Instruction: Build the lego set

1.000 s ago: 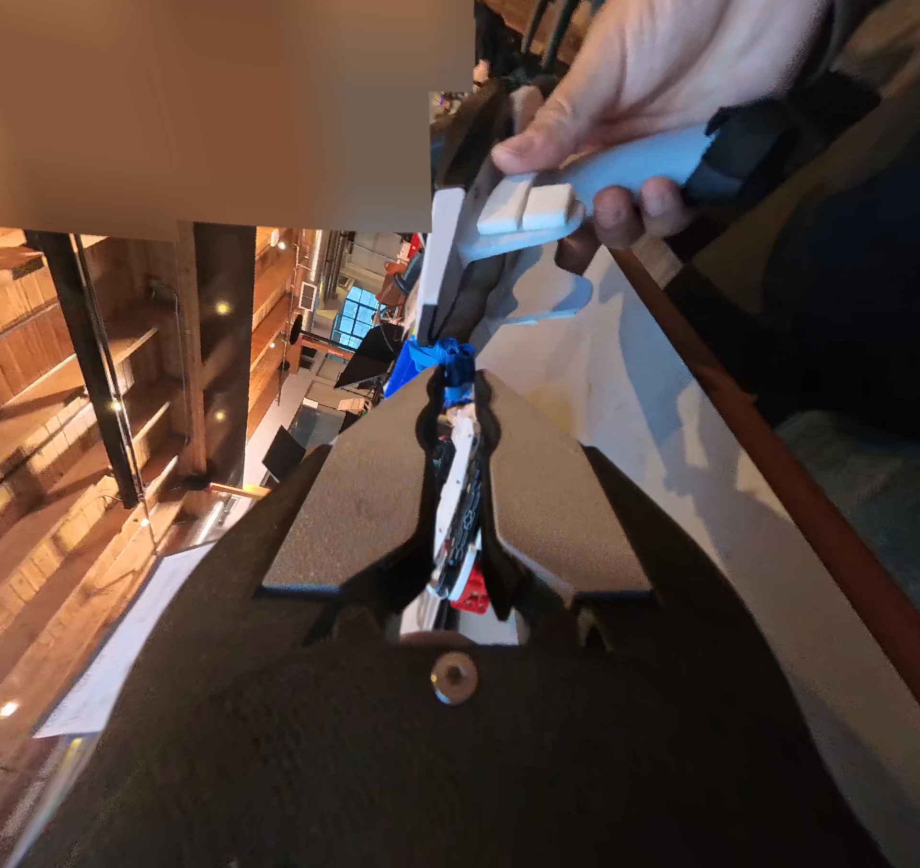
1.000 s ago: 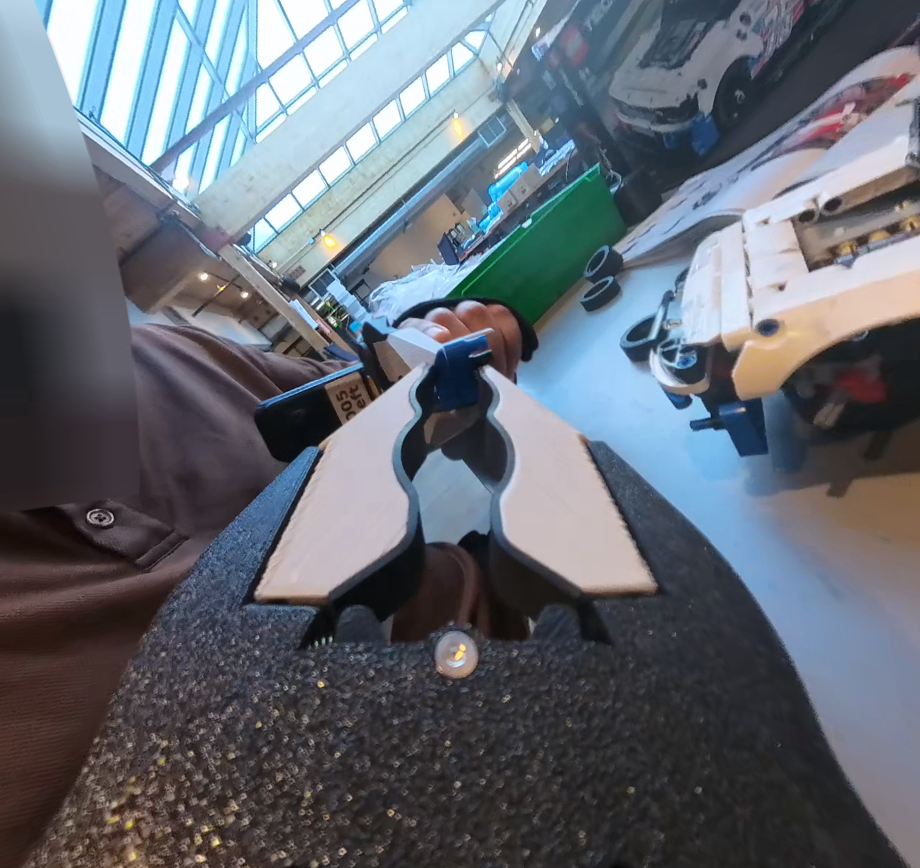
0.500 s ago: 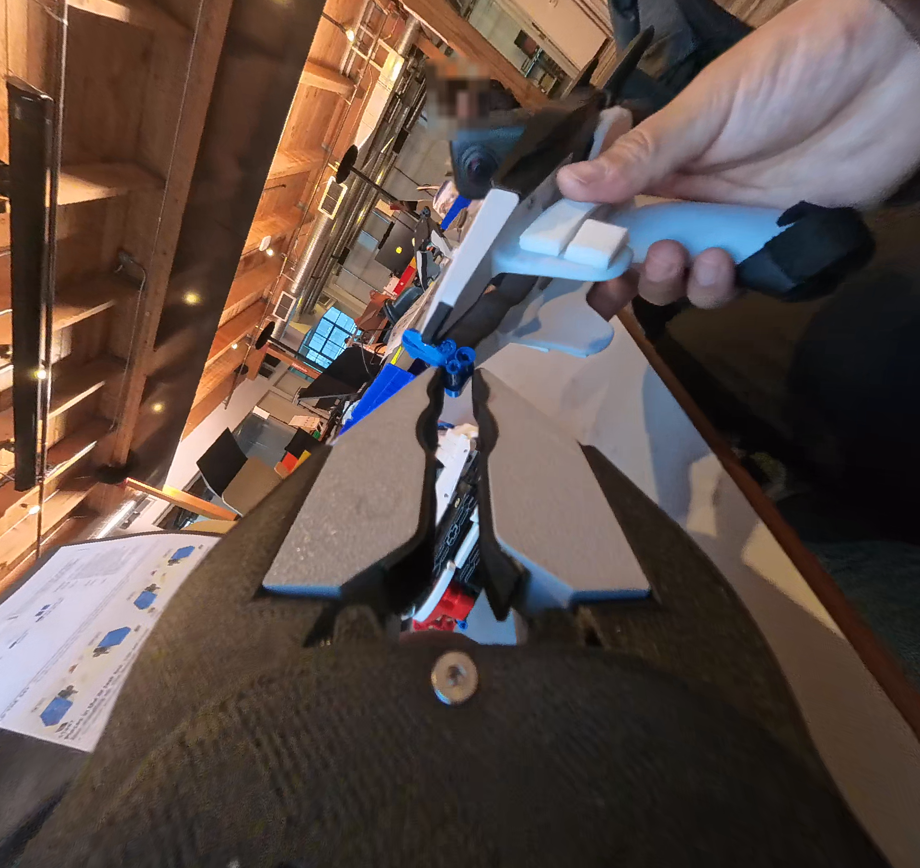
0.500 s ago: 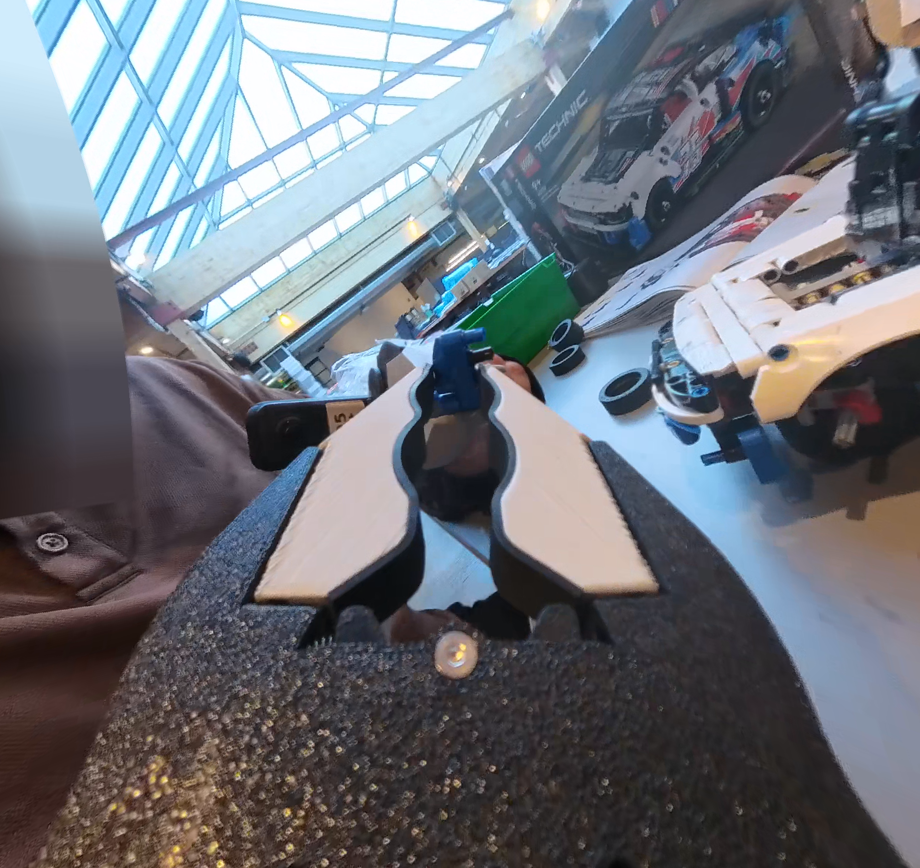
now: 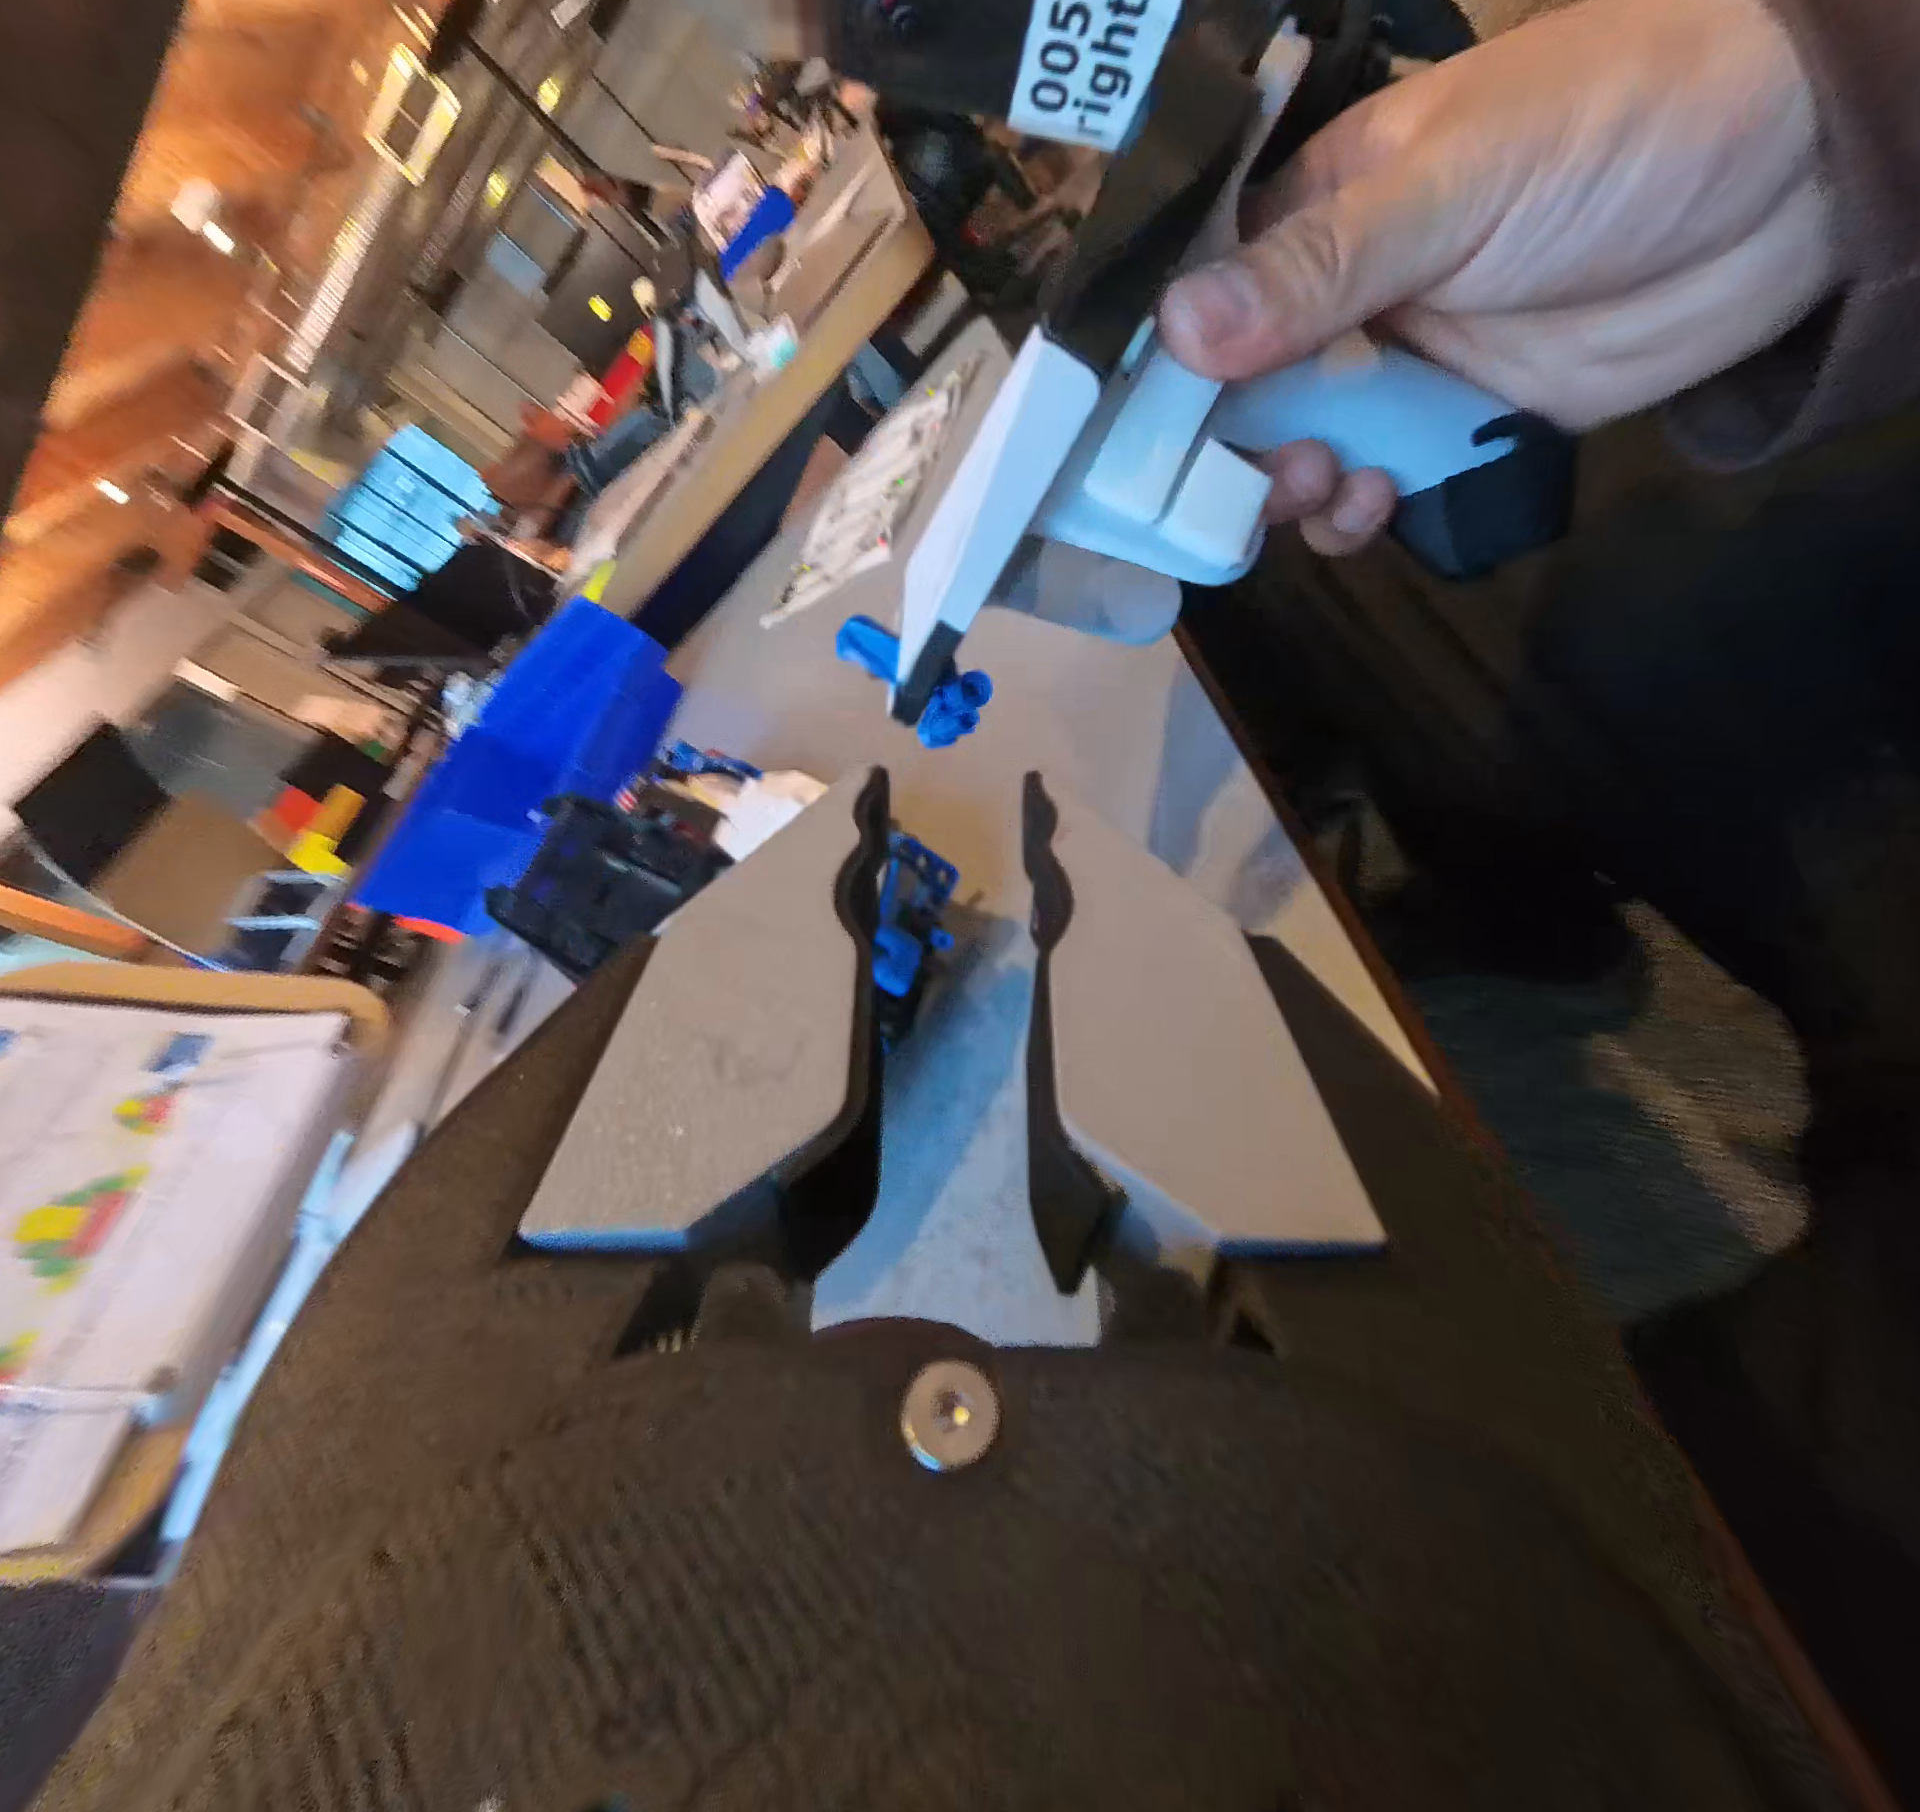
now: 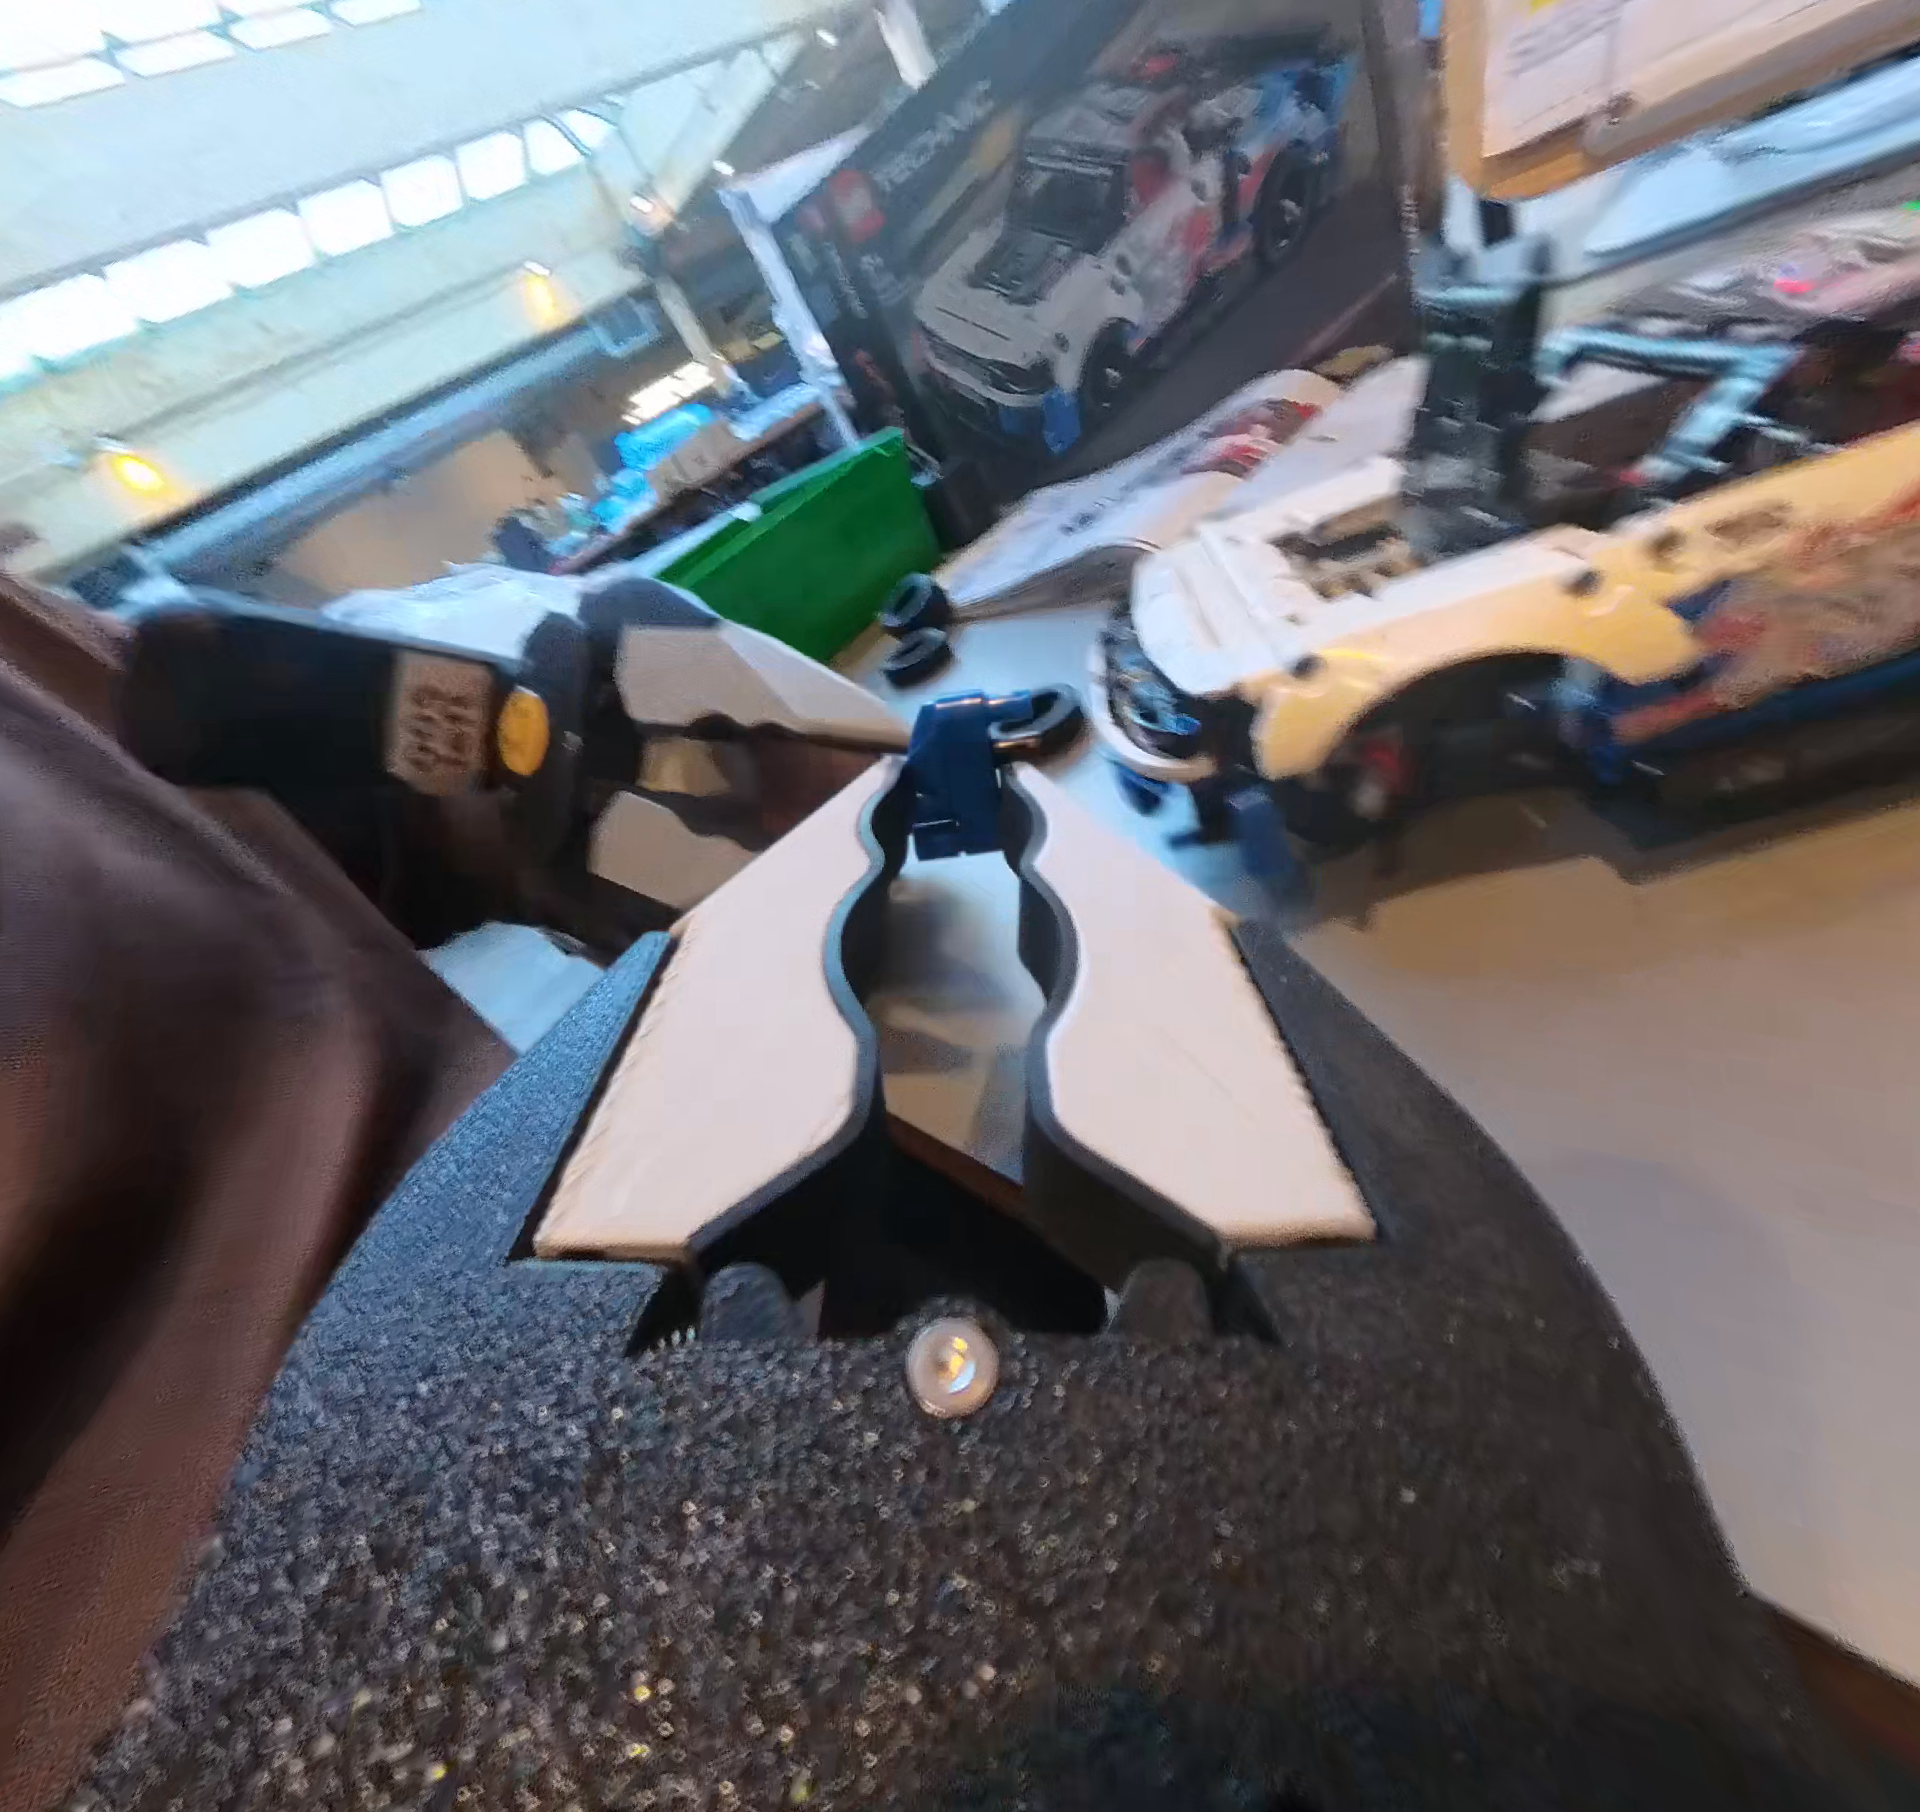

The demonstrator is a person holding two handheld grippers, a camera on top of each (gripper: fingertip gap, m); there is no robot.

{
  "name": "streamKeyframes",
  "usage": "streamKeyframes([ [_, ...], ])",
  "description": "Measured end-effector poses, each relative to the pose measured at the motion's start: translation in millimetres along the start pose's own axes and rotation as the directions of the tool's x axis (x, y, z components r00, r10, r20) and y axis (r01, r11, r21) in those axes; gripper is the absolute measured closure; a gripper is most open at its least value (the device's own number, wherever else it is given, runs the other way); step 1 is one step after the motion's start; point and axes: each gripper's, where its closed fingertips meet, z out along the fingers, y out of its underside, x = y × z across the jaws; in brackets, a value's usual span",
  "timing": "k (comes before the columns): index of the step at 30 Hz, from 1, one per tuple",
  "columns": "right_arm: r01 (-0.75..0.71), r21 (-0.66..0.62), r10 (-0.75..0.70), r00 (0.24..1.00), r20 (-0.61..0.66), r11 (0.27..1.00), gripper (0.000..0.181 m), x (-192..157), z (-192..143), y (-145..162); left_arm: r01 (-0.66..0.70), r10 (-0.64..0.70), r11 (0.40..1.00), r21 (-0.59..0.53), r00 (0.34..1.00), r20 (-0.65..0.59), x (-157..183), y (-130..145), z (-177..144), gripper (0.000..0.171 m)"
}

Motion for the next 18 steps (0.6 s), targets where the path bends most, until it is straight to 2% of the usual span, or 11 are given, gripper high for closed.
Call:
streamKeyframes([
  [2,0.031,-0.043,-0.035,0.995,-0.093,0.999,0.165,20.9,-7.9,8.8,0.058,-0.059,0.998,-0.027,0.998,-0.033,1.9,7.0,-3.3,0.148],
  [4,0.067,-0.065,-0.074,0.989,-0.125,0.996,0.164,28.7,-11.9,12.9,0.075,-0.077,0.996,-0.055,0.996,-0.041,3.2,14.3,-5.2,0.151],
  [7,0.084,-0.105,-0.095,0.989,-0.112,0.991,0.164,30.8,-9.3,11.8,0.066,-0.070,0.994,-0.091,0.997,-0.035,3.4,21.7,-3.5,0.152],
  [11,0.052,-0.153,-0.059,0.997,-0.040,0.987,0.164,4.2,-18.5,-18.4,0.012,-0.015,0.996,-0.091,0.999,-0.029,6.2,23.5,-2.0,0.154],
  [14,0.142,-0.243,-0.158,0.986,-0.046,0.959,0.164,-1.7,-38.1,-29.9,0.047,-0.052,0.995,-0.084,0.997,-0.050,7.4,24.2,1.8,0.154],
  [16,0.173,-0.258,-0.176,0.984,0.010,0.951,0.164,-6.9,-35.9,-29.4,0.089,-0.094,0.991,-0.098,0.995,-0.037,3.4,27.1,4.8,0.153],
  [18,0.188,-0.275,-0.189,0.982,0.022,0.943,0.164,1.4,-22.4,-15.0,0.120,-0.124,0.987,-0.104,0.992,-0.029,0.8,28.9,5.8,0.151],
])
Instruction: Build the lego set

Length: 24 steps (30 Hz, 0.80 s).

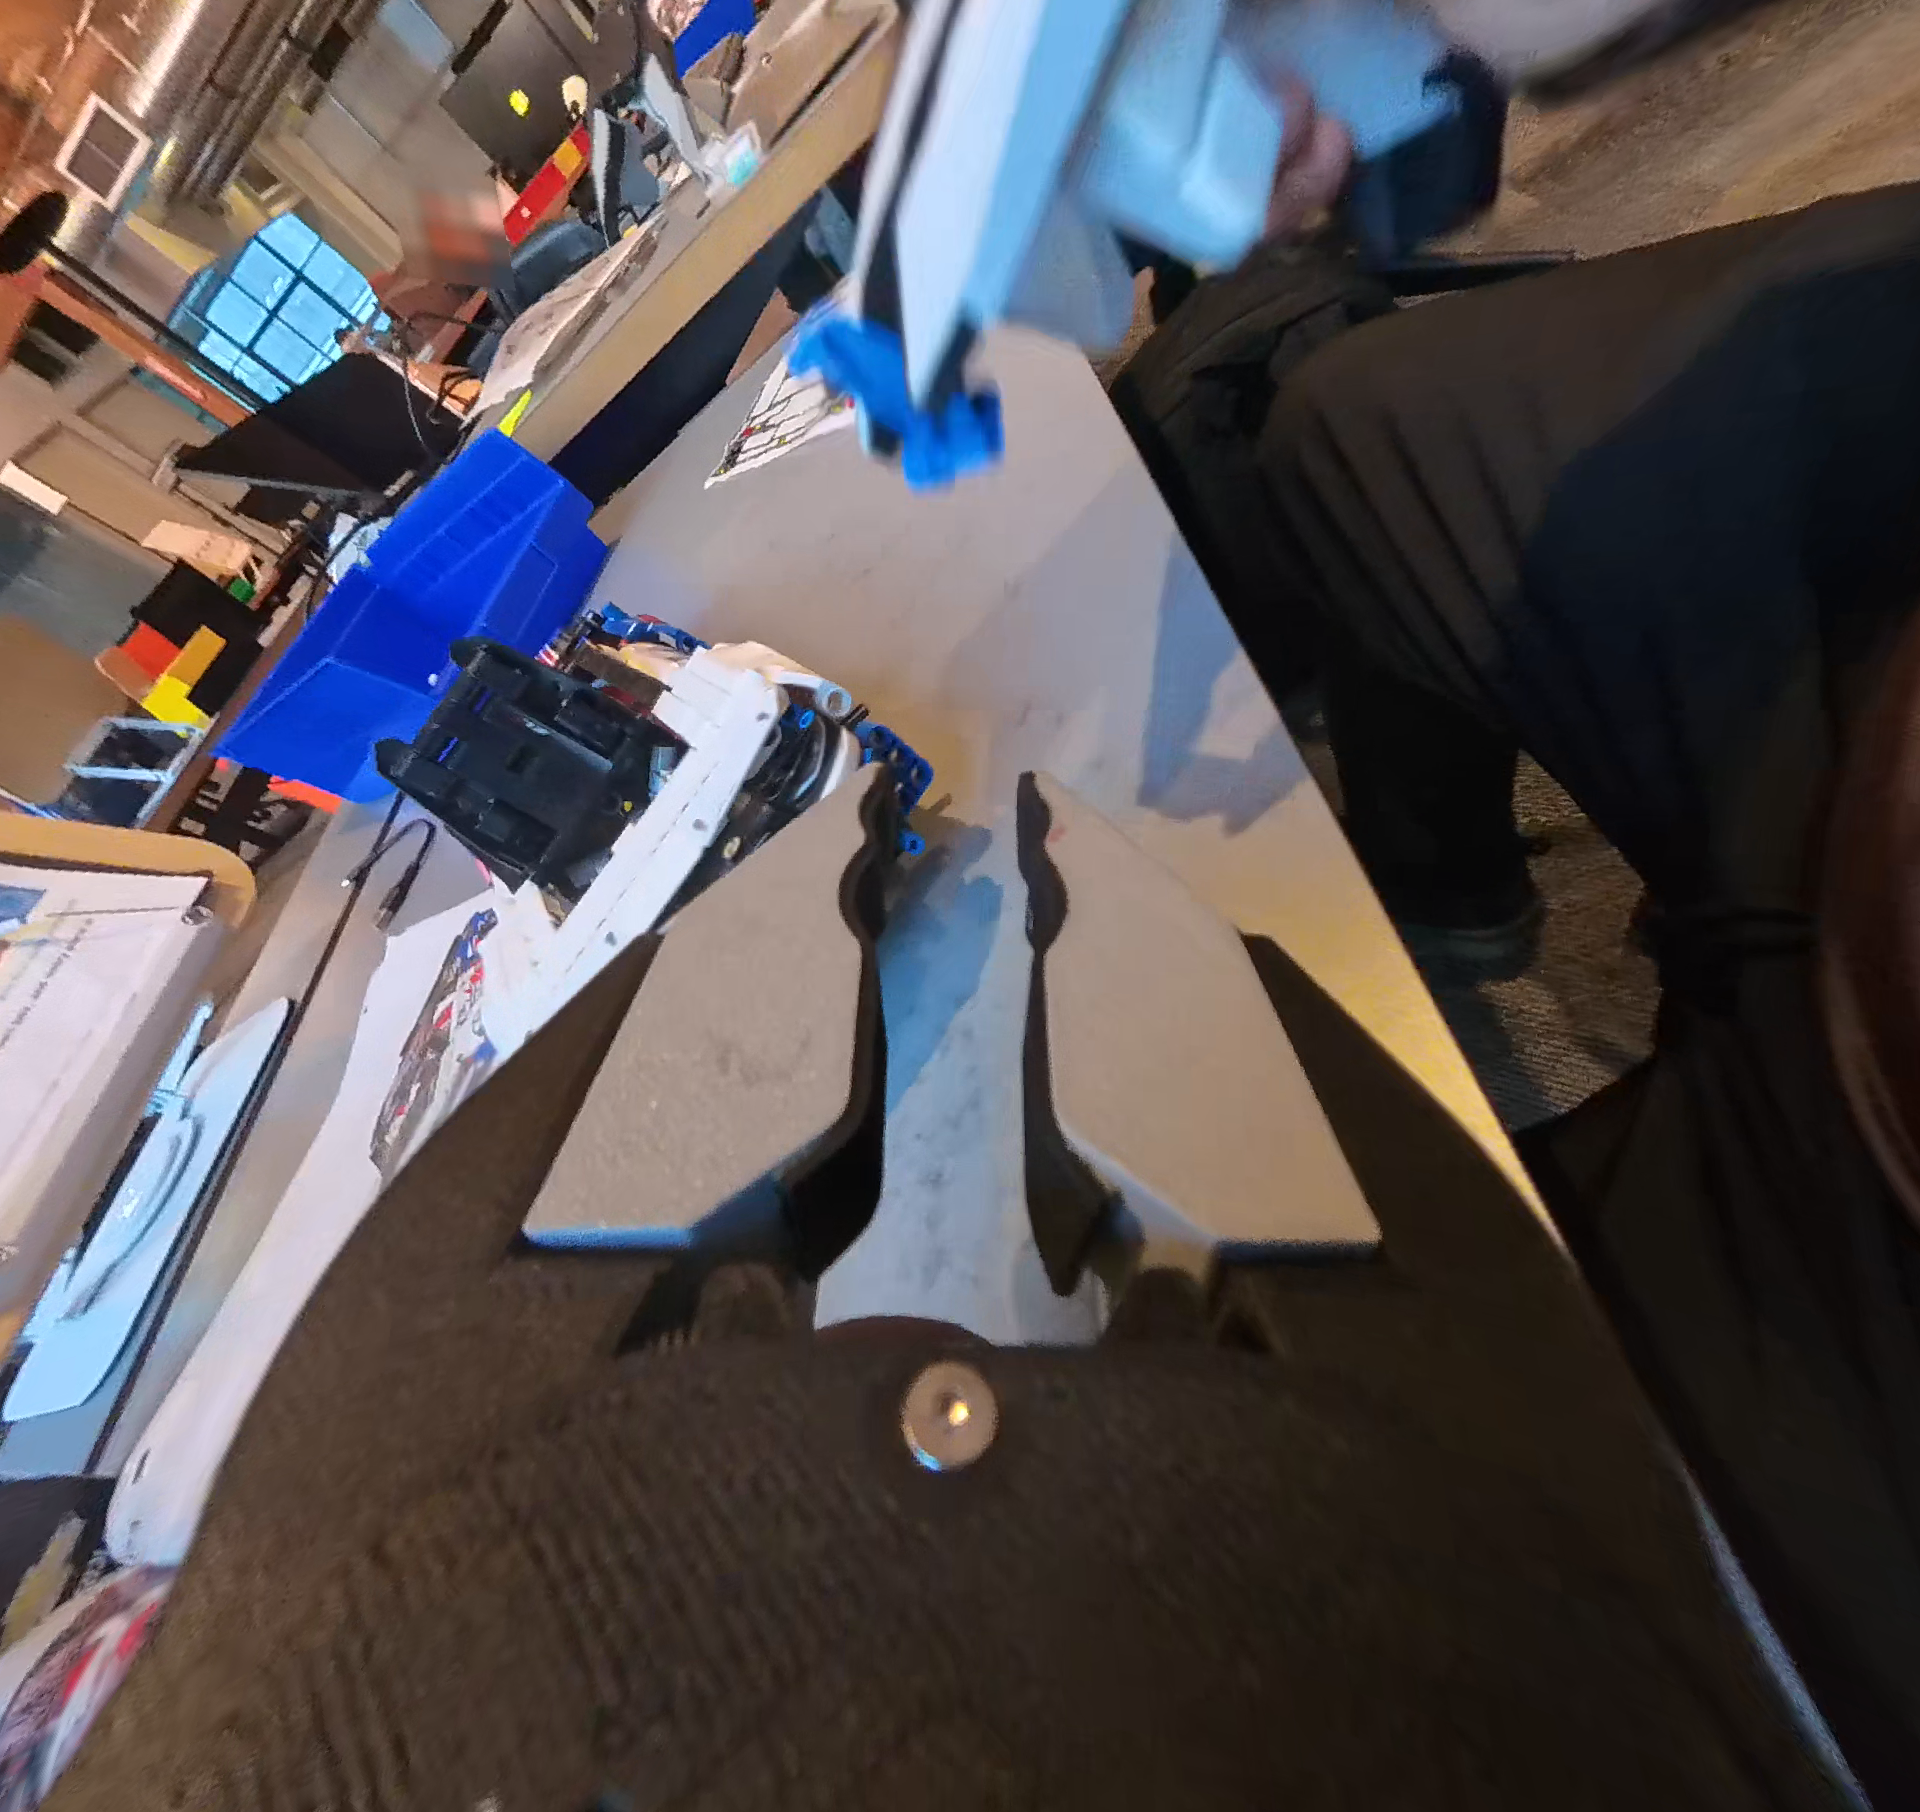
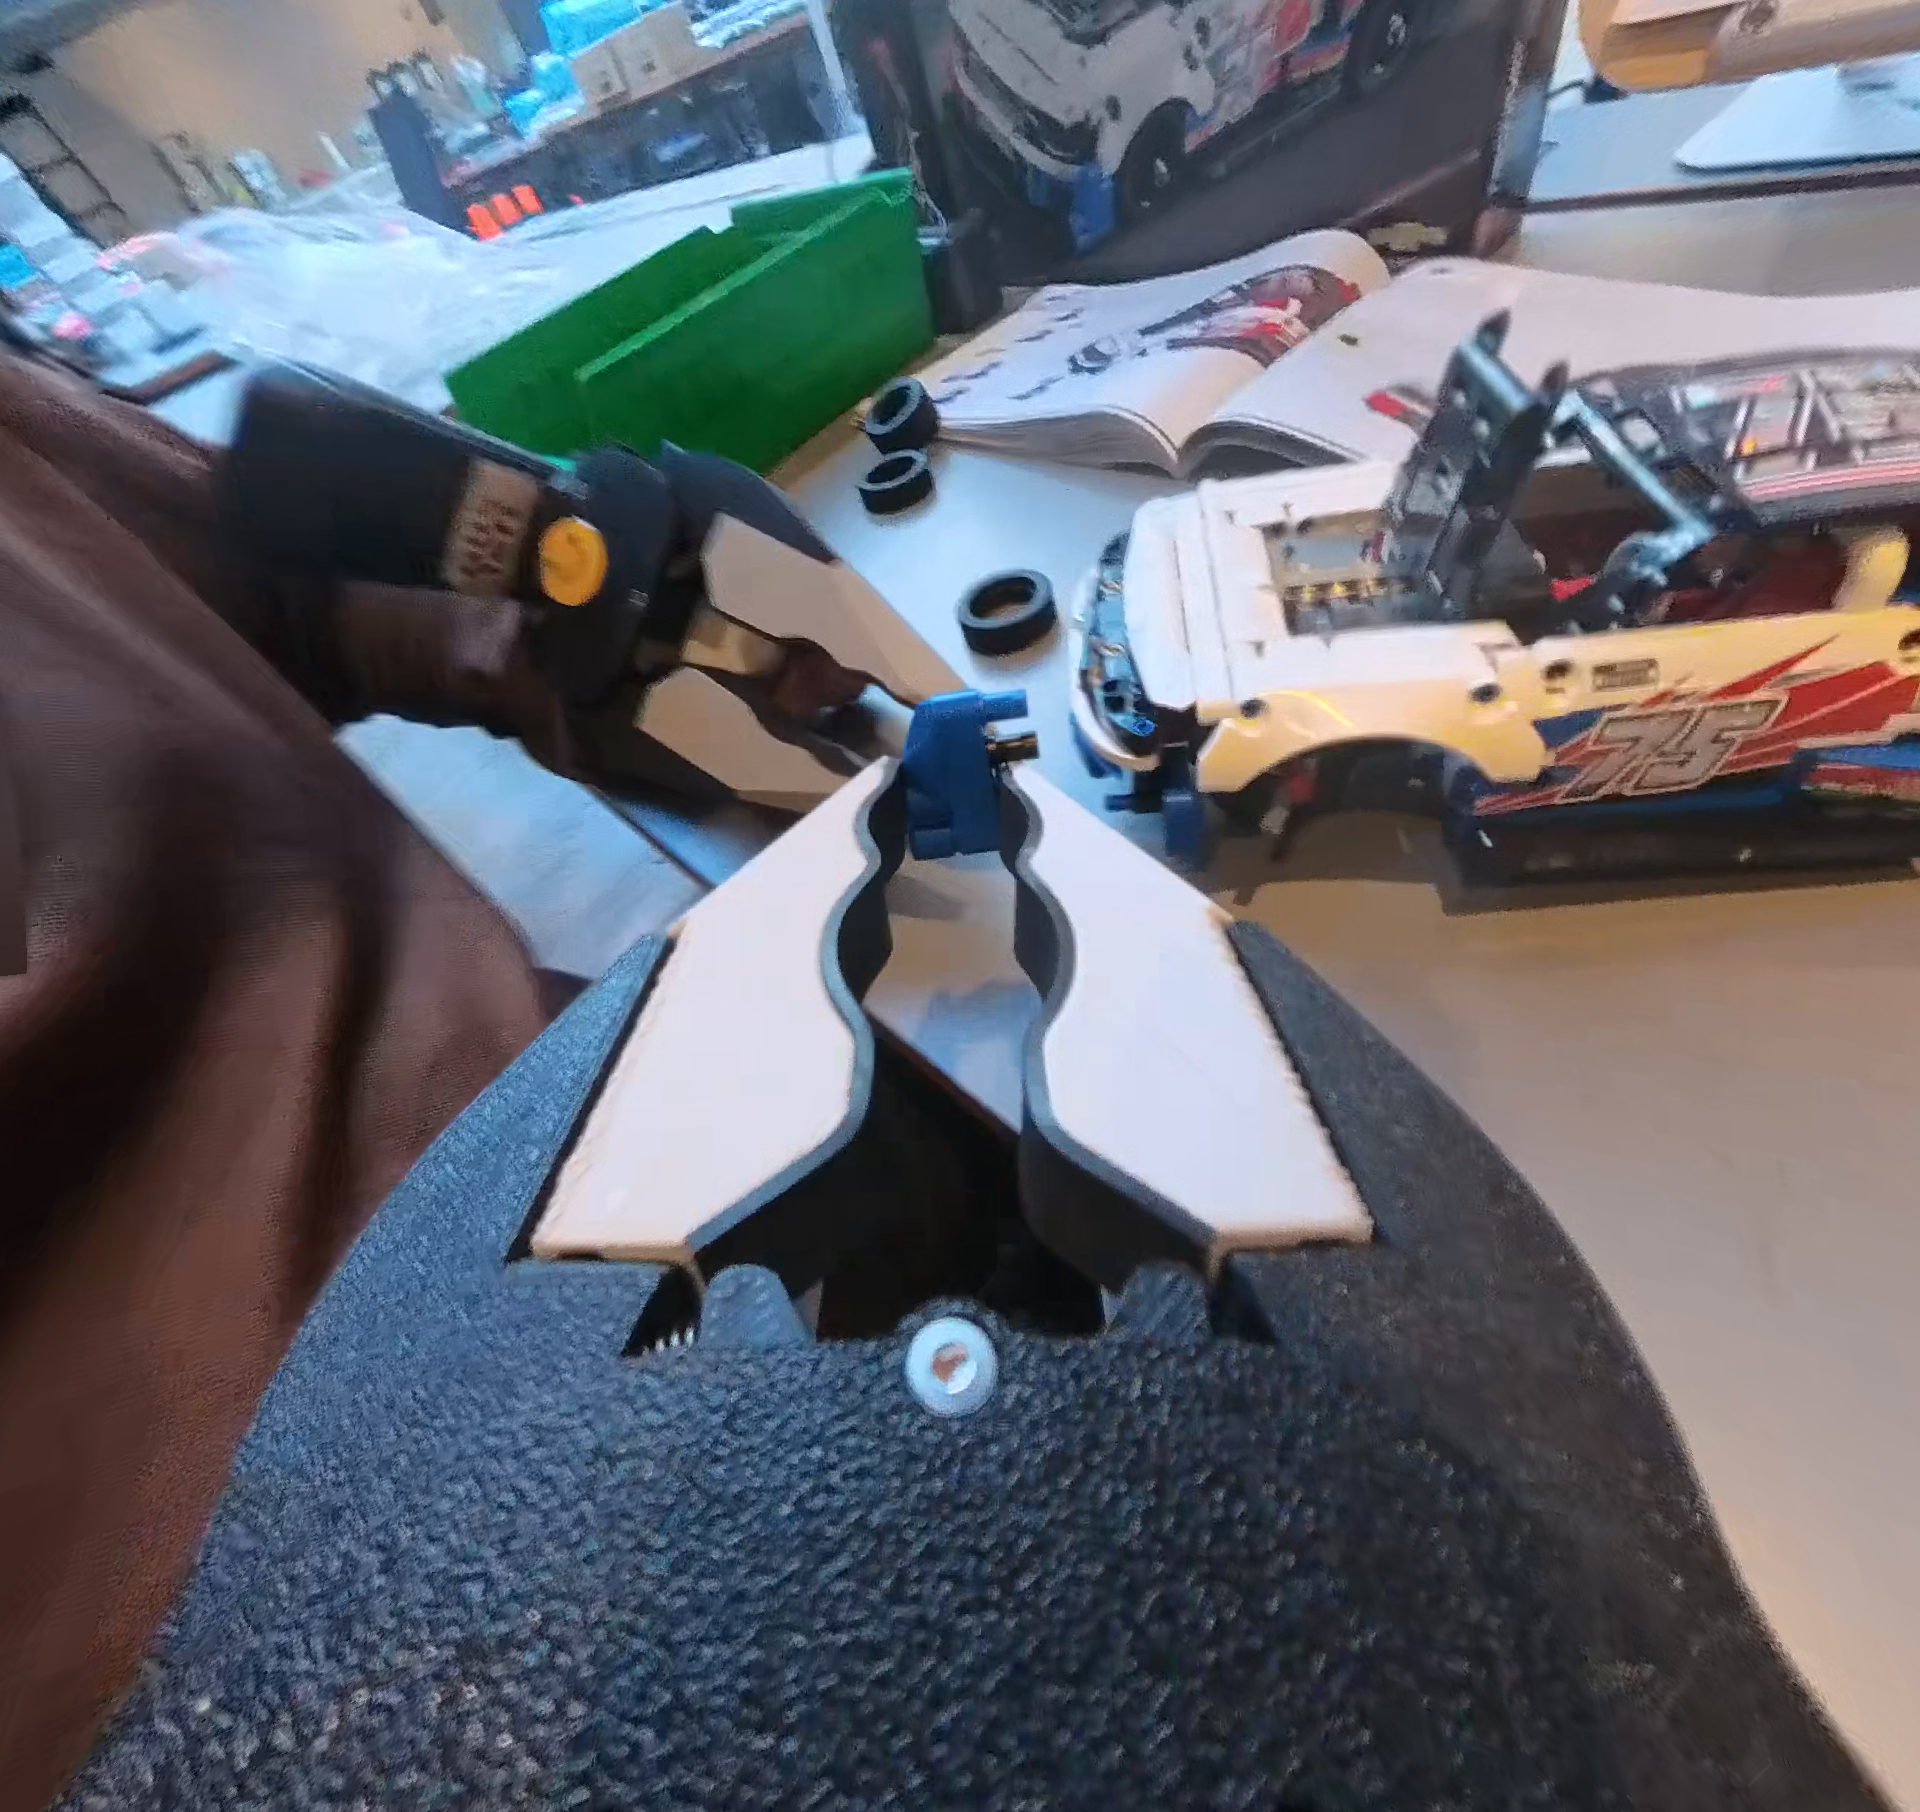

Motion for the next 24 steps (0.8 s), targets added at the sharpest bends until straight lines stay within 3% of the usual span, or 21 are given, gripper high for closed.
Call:
streamKeyframes([
  [1,0.001,-0.013,-0.001,1.000,-0.011,1.000,0.164,5.9,11.0,11.4,0.011,-0.011,1.000,-0.005,1.000,-0.005,0.5,0.9,0.2,0.150],
  [4,0.037,-0.209,-0.055,0.995,-0.080,0.977,0.164,29.8,29.9,58.5,0.022,-0.022,1.000,0.002,1.000,-0.016,2.6,-0.3,-1.7,0.149],
  [6,0.028,-0.134,-0.041,0.994,-0.100,0.991,0.164,38.5,33.6,47.6,0.021,-0.021,1.000,0.008,1.000,-0.016,1.9,-0.7,-2.3,0.150],
  [8,-0.014,-0.022,0.014,1.000,-0.013,1.000,0.165,28.3,38.0,28.5,0.019,-0.019,1.000,-0.001,1.000,-0.023,1.2,0.5,-1.5,0.149],
  [14,0.104,-0.046,-0.108,0.990,-0.090,0.993,0.164,26.9,51.8,34.9,-0.029,0.029,1.000,-0.004,0.999,-0.037,-24.4,-13.6,-8.6,0.146],
  [18,0.117,-0.044,-0.122,0.981,-0.147,0.992,0.164,33.0,54.3,39.0,0.024,-0.038,0.996,-0.086,0.984,-0.174,-34.9,-11.6,-0.9,0.140],
  [20,0.117,-0.023,-0.120,0.978,-0.171,0.993,0.164,37.4,53.0,39.9,0.059,-0.087,0.991,-0.123,0.968,-0.236,-32.8,-10.2,3.6,0.142],
  [24,0.047,0.024,-0.043,0.988,-0.146,0.999,0.164,41.5,55.3,46.2,0.082,-0.125,0.978,-0.191,0.967,-0.222,-35.9,-6.0,9.8,0.150],
])
